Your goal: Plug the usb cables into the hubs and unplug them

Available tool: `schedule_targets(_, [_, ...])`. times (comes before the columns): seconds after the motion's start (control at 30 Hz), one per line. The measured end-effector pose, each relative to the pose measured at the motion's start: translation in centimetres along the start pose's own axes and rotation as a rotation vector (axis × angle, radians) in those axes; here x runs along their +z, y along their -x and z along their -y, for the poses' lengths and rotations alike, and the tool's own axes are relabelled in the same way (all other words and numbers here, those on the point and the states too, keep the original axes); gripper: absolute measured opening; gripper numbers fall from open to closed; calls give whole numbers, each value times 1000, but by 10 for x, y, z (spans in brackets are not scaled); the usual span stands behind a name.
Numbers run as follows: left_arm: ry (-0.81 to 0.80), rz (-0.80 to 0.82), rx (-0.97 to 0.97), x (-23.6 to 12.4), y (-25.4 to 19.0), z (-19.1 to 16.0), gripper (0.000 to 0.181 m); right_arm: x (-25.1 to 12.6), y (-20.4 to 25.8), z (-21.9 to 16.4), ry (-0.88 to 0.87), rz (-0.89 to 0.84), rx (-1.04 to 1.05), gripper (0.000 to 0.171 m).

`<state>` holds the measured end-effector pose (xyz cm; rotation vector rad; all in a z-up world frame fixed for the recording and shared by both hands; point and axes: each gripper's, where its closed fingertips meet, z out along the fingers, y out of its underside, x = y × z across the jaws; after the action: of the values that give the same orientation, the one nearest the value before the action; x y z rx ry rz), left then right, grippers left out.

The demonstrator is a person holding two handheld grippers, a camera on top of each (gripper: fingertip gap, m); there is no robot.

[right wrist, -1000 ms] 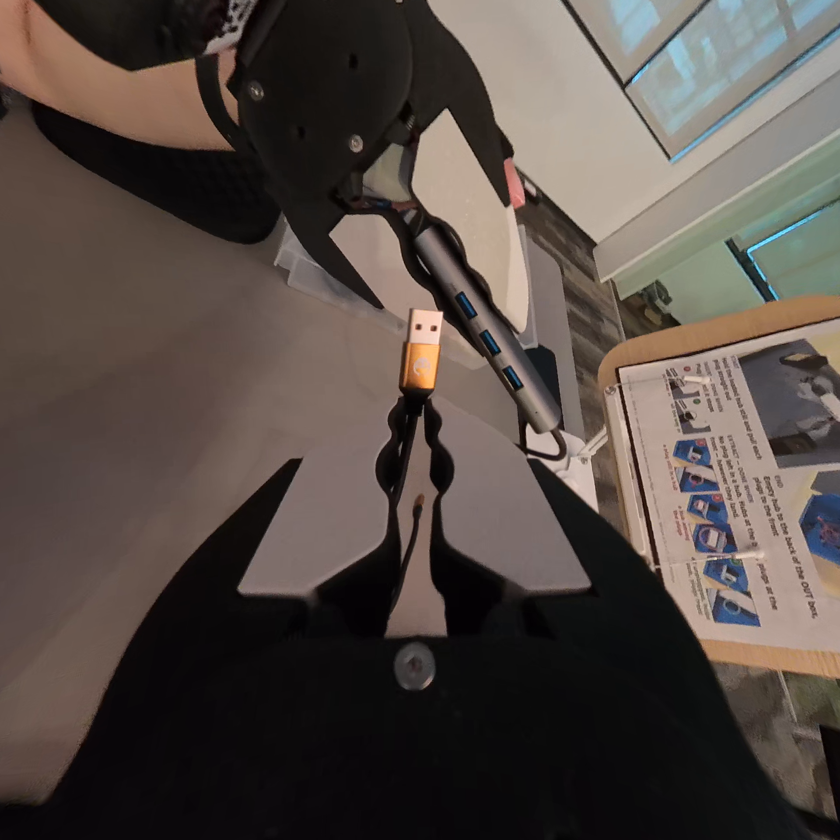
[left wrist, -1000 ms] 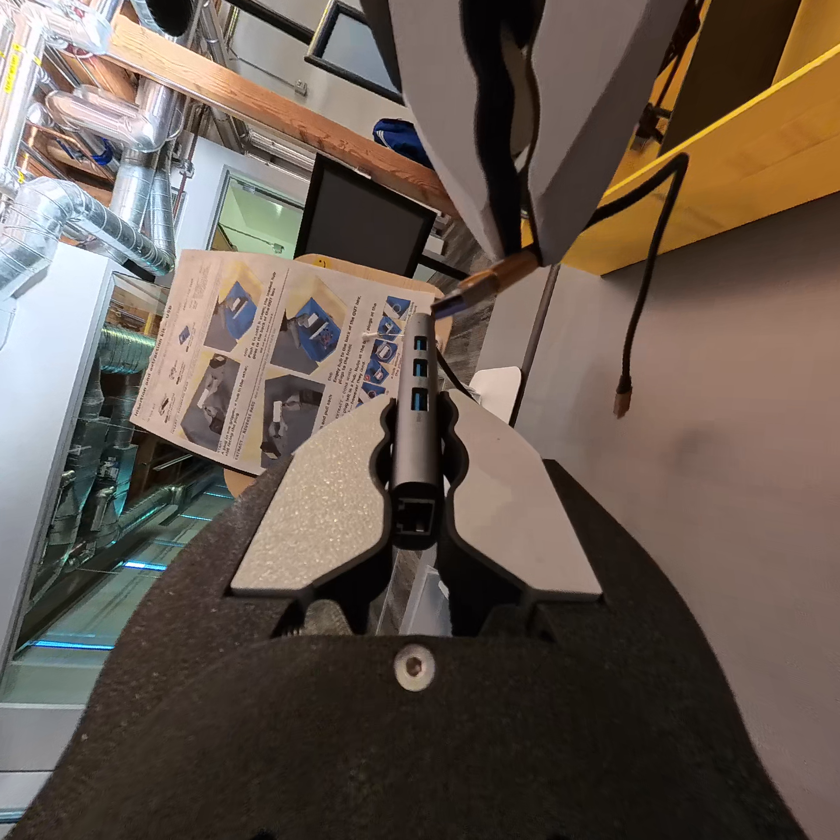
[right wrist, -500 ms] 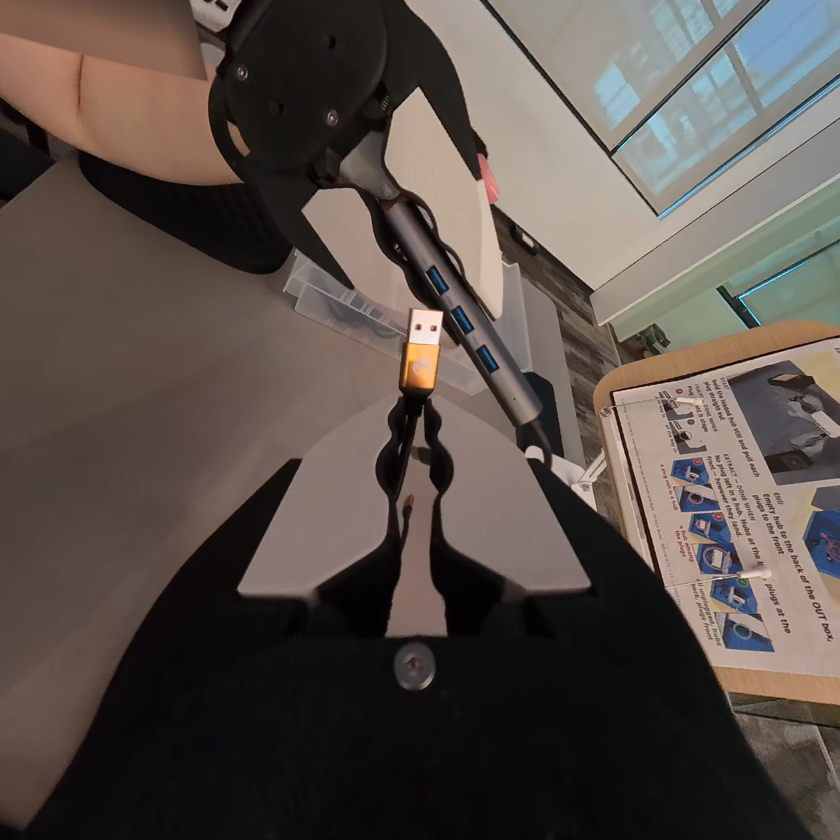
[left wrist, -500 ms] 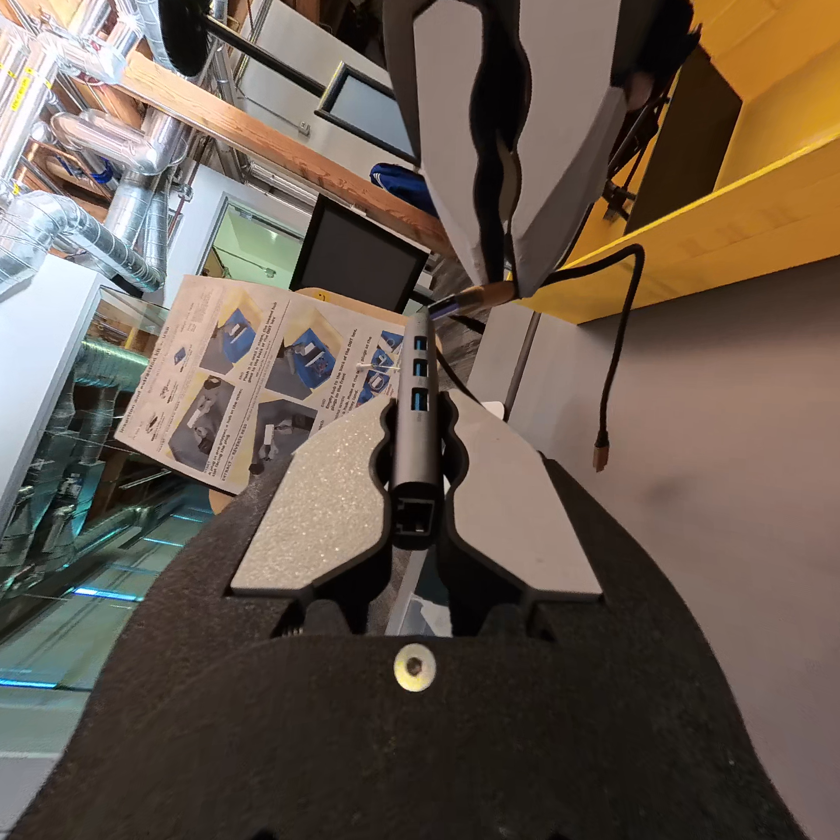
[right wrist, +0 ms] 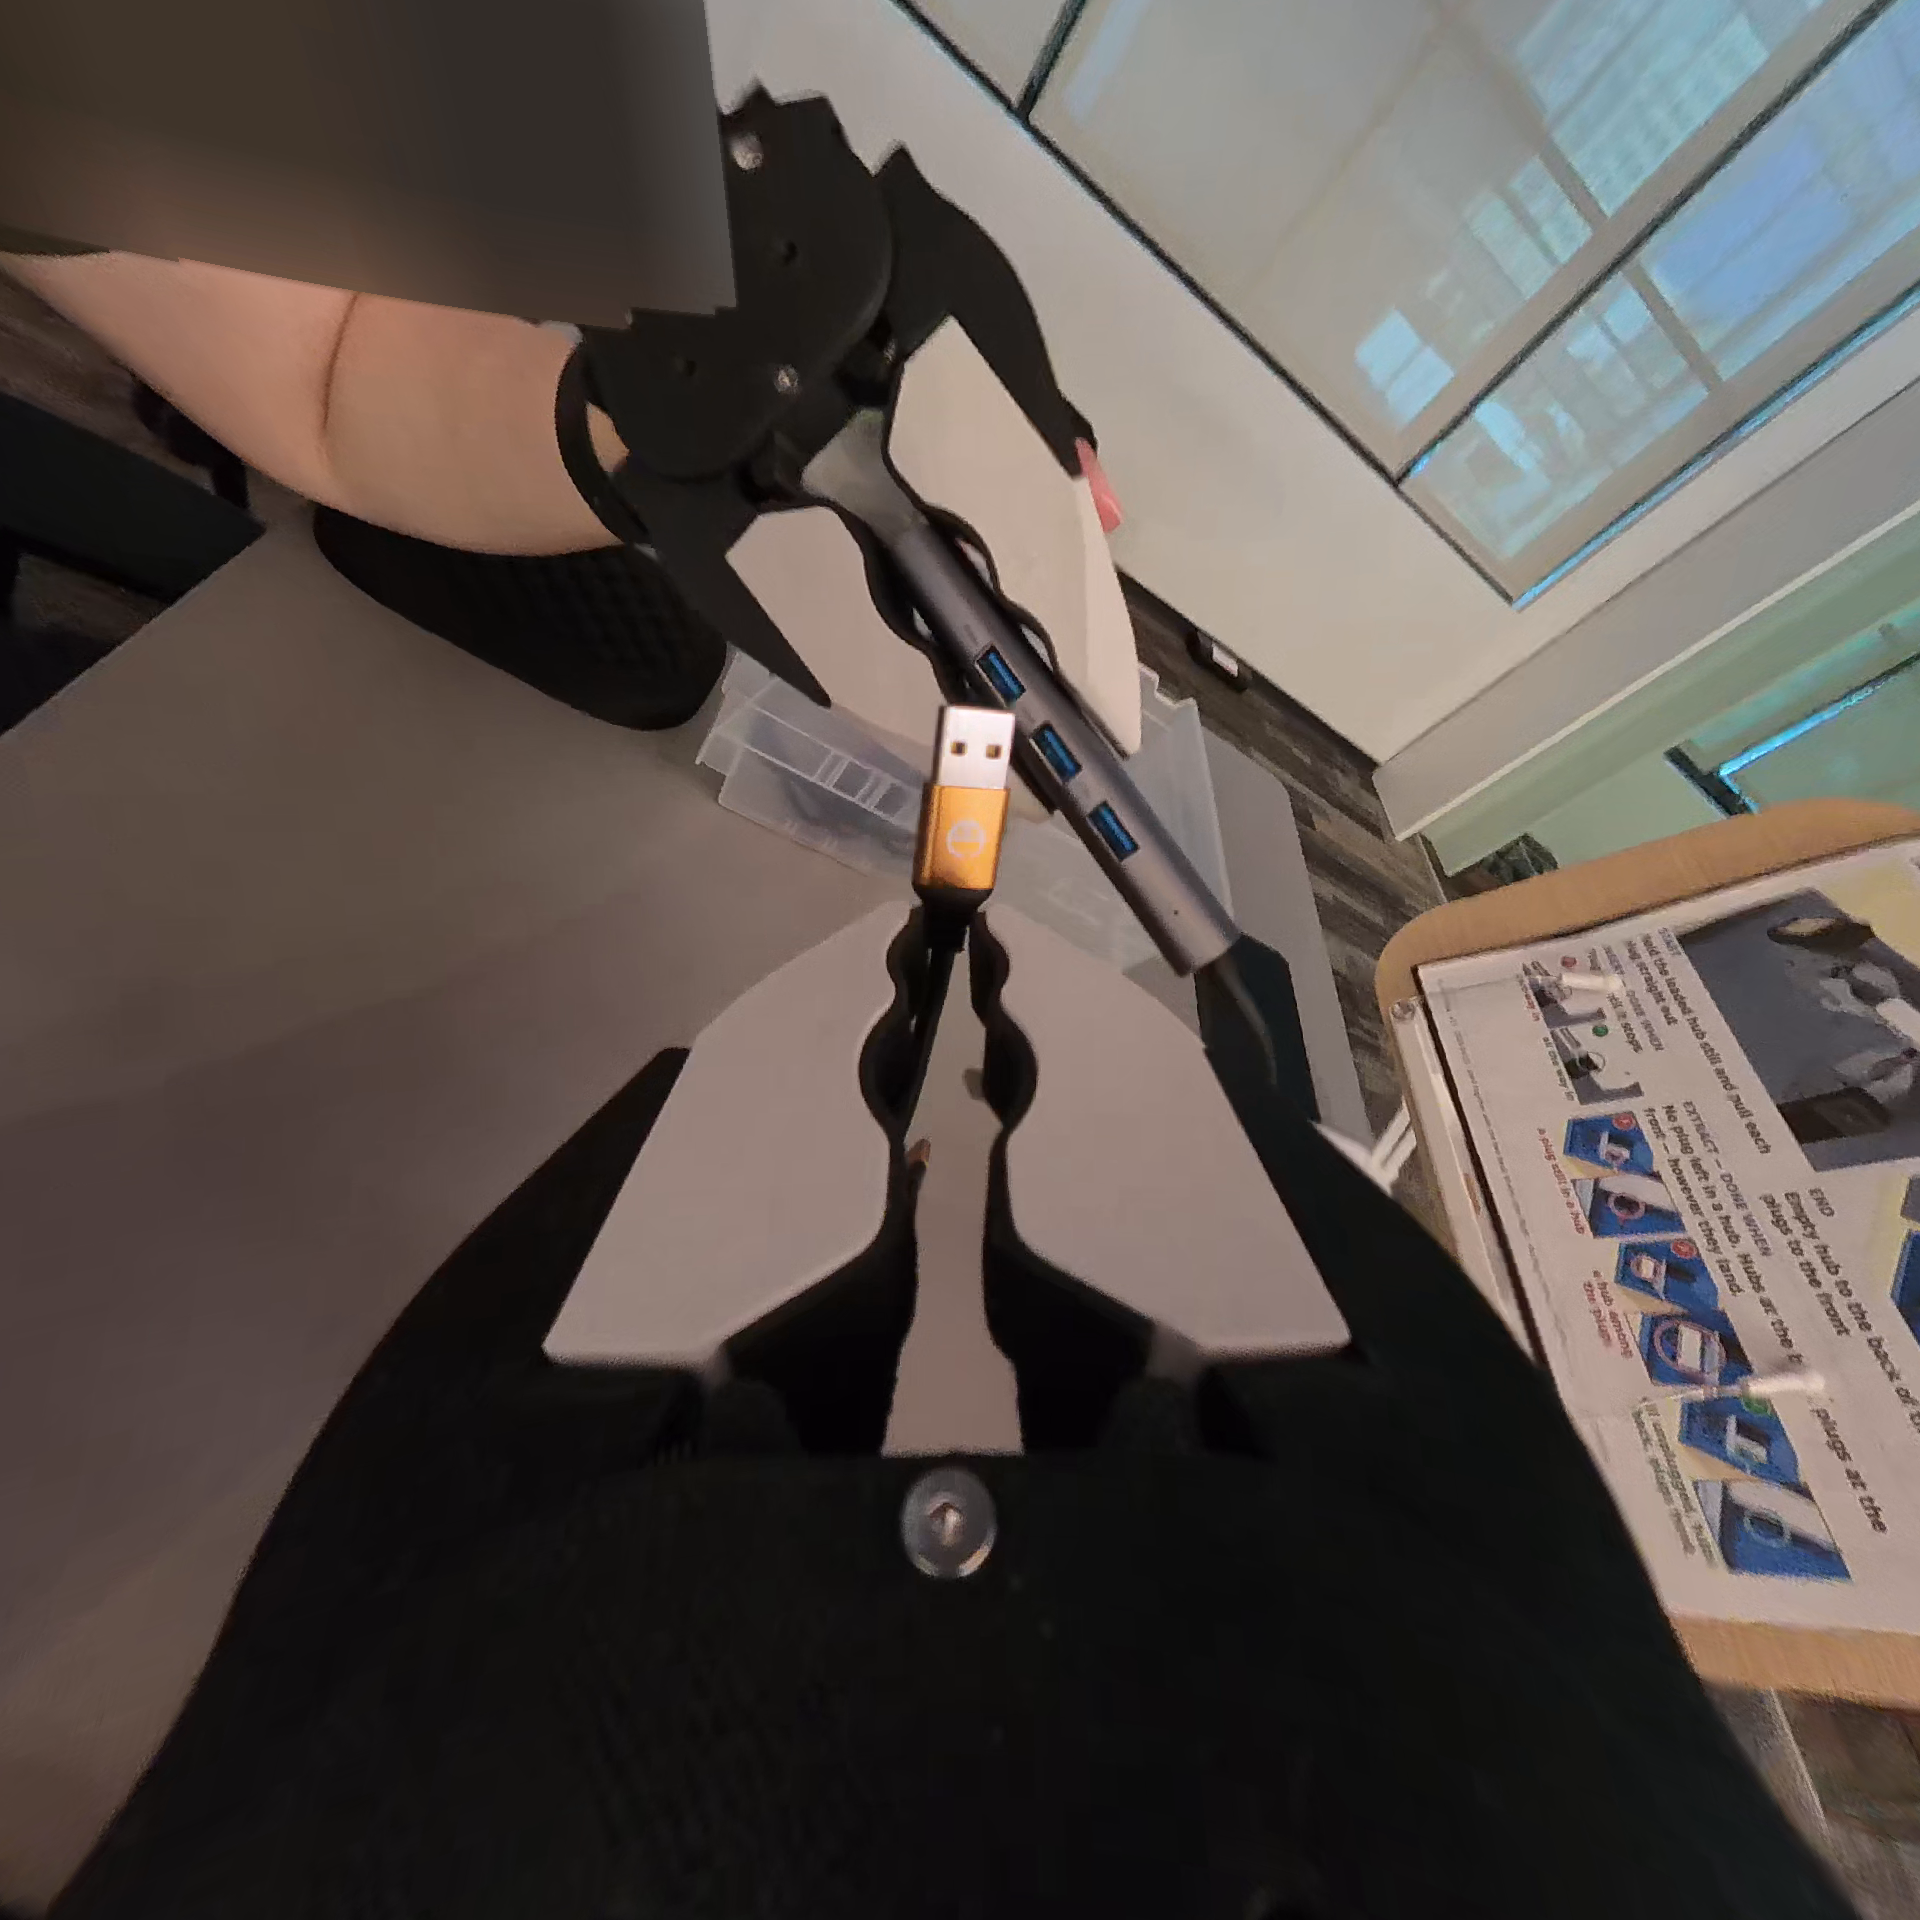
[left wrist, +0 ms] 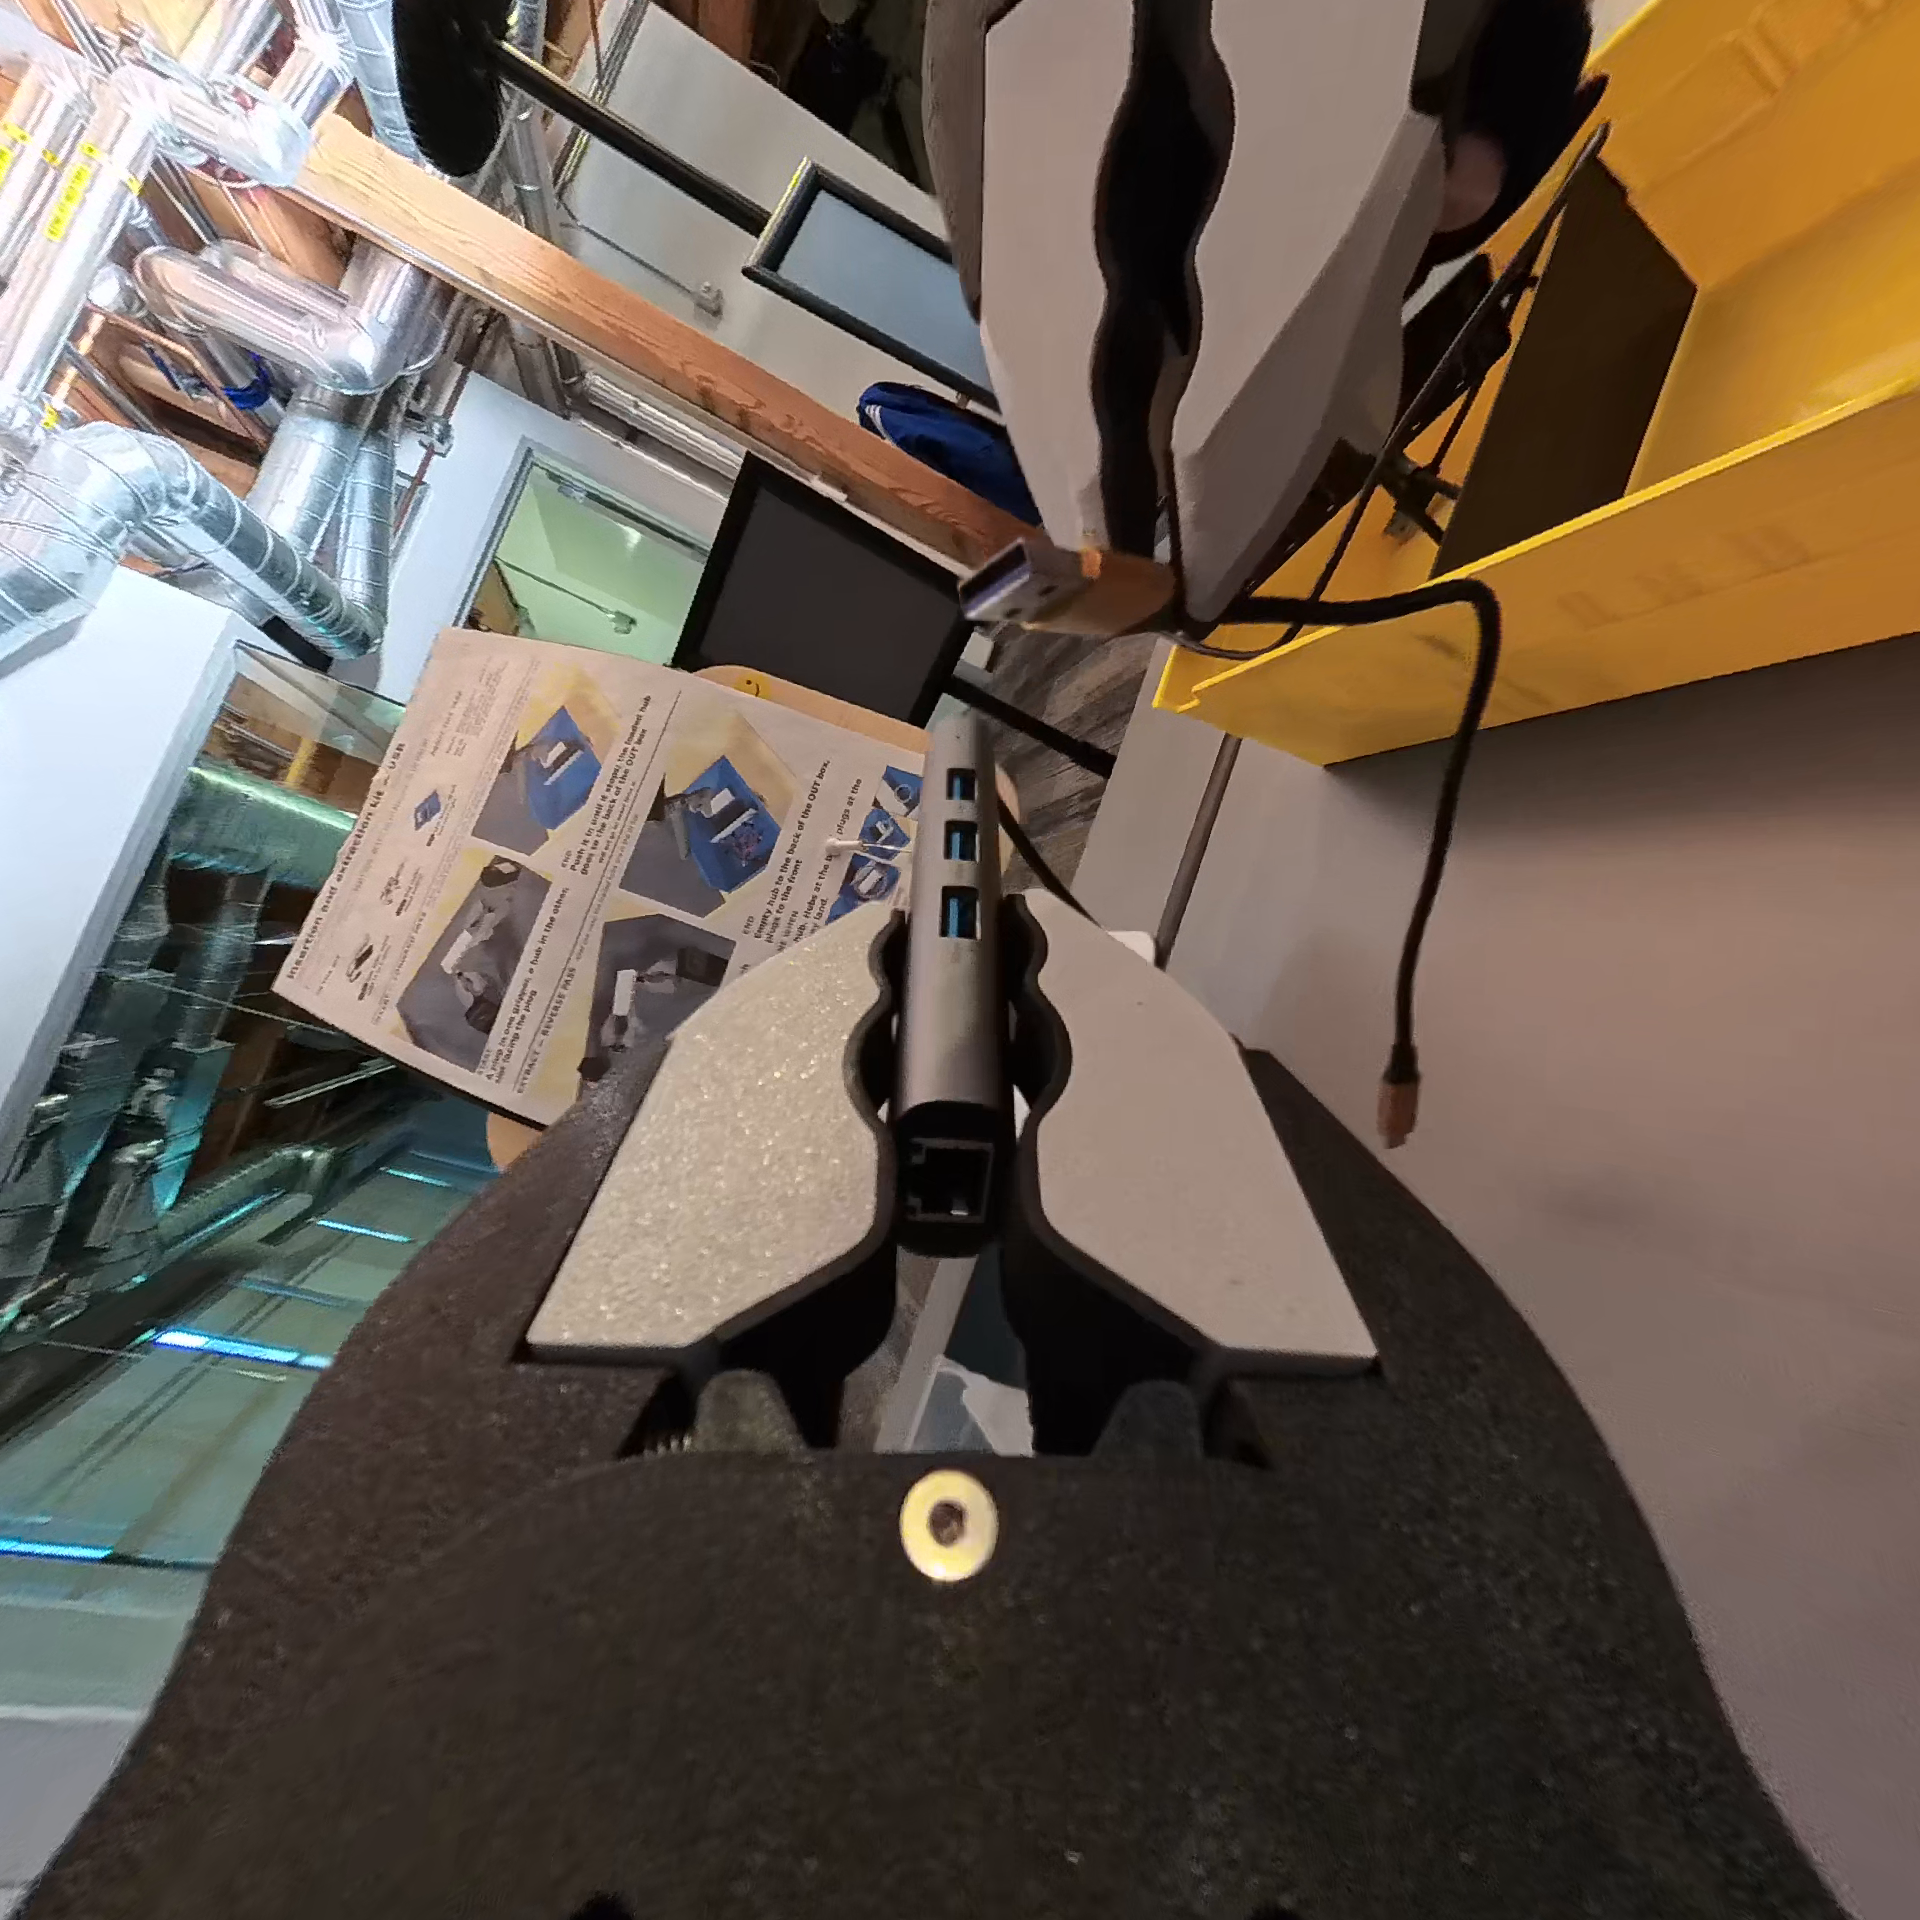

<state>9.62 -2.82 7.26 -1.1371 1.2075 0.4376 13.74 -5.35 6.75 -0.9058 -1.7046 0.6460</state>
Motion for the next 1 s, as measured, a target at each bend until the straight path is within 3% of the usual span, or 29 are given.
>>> schedule_targets(0.03, [12, 12, 19, 0, 1, -1, 17, 1, -2, -4, 39, -10, 17, 7])
schedule_targets(0.2, [80, 70, 145, 5, 0, -9, 17, 7, -5, -17, 220, -45, 110, 7])
schedule_targets(0.43, [110, 67, 177, 9, -4, -15, 18, 10, -3, -27, 388, -90, 103, 8])
schedule_targets(1.0, [223, 28, 320, 23, -27, -36, 18, 24, 8, -54, 617, -113, 346, 7])
